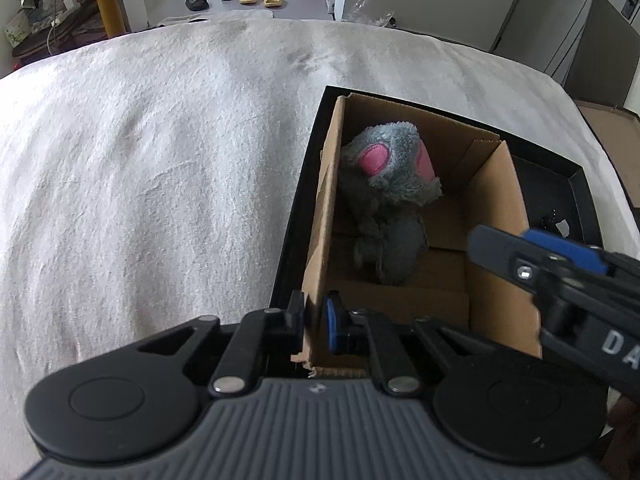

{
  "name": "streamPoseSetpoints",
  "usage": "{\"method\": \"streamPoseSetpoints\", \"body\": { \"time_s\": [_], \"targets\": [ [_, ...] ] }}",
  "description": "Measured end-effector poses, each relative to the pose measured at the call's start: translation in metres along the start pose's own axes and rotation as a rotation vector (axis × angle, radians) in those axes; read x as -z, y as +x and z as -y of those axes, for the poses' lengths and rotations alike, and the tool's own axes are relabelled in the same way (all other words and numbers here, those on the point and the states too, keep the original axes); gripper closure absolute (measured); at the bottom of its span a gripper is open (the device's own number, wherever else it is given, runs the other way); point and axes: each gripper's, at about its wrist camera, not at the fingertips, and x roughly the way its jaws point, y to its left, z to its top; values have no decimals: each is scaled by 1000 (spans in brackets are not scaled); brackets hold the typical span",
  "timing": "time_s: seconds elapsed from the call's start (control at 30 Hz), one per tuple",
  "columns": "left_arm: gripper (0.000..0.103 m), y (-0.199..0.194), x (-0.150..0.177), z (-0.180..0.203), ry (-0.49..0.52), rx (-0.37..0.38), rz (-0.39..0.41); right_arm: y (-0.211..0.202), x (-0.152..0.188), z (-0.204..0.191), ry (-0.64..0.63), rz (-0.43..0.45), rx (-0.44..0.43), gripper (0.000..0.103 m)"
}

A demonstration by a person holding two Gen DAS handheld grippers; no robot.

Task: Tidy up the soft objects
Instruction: 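Lift the blue plush toy into the box and release it, then move the right tool back over the tray and grasp the white tissue bundle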

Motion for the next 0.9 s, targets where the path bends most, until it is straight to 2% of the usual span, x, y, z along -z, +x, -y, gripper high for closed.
{"method": "streamPoseSetpoints", "body": {
  "time_s": [0.17, 0.53, 0.7, 0.77, 0.9],
  "targets": [
    [90, -8, 3, 11, 59, -42, 32, -18, 4, 7, -14, 37, 47, 43],
    [89, -18, 8, 22, 90, -106, 67, -40, 17, 34, 13, 68, 100, 38],
    [79, -26, 9, 24, 72, -134, 88, -48, 22, 44, 9, 80, 133, 34],
    [72, -29, 8, 27, 85, -149, 87, -52, 23, 48, 19, 89, 152, 30],
    [65, -34, 5, 36, 109, -182, 105, -56, 25, 59, 47, 100, 157, 27]
  ]
}}
